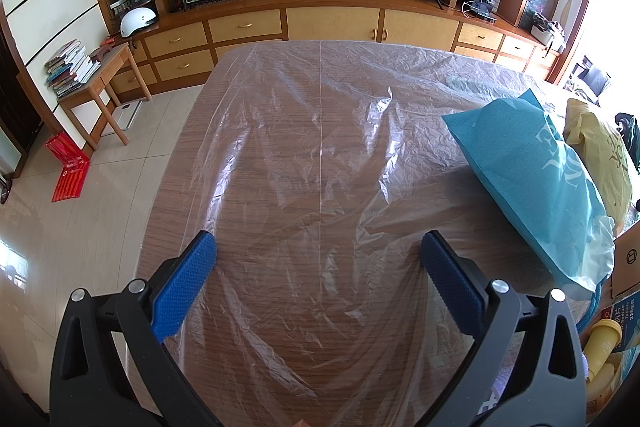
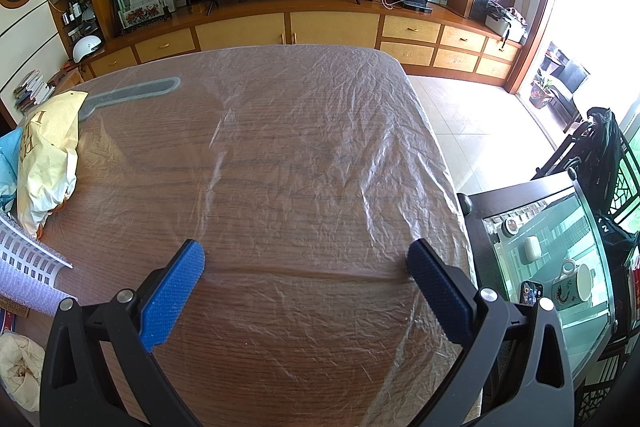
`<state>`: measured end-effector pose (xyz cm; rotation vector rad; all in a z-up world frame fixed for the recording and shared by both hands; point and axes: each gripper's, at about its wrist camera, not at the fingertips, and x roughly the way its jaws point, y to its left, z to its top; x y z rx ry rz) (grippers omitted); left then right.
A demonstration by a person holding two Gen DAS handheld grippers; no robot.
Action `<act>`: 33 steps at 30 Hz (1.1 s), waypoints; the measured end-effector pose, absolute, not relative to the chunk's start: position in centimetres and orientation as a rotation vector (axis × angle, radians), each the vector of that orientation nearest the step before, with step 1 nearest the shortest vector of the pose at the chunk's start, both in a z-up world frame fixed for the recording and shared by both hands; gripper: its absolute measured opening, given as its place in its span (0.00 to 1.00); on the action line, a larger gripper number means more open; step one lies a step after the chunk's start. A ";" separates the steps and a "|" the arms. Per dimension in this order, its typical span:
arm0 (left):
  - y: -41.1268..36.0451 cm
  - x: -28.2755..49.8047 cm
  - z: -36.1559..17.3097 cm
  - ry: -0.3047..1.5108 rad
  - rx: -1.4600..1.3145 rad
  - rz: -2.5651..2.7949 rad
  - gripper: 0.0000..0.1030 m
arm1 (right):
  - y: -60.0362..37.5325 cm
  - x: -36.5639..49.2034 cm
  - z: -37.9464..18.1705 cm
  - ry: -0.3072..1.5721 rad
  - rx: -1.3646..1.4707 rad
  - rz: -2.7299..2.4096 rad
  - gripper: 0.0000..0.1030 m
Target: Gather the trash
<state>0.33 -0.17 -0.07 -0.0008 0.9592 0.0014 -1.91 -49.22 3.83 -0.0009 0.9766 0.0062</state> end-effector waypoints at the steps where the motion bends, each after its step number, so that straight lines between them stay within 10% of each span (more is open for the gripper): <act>1: -0.2 0.3 -0.1 0.959 -0.001 0.001 0.99 | -49.3 -1.9 3.8 0.977 -0.001 0.006 0.97; 33: -6.7 -9.3 4.4 0.934 0.005 -0.227 0.99 | -36.4 -14.1 11.1 0.885 -0.003 0.242 0.95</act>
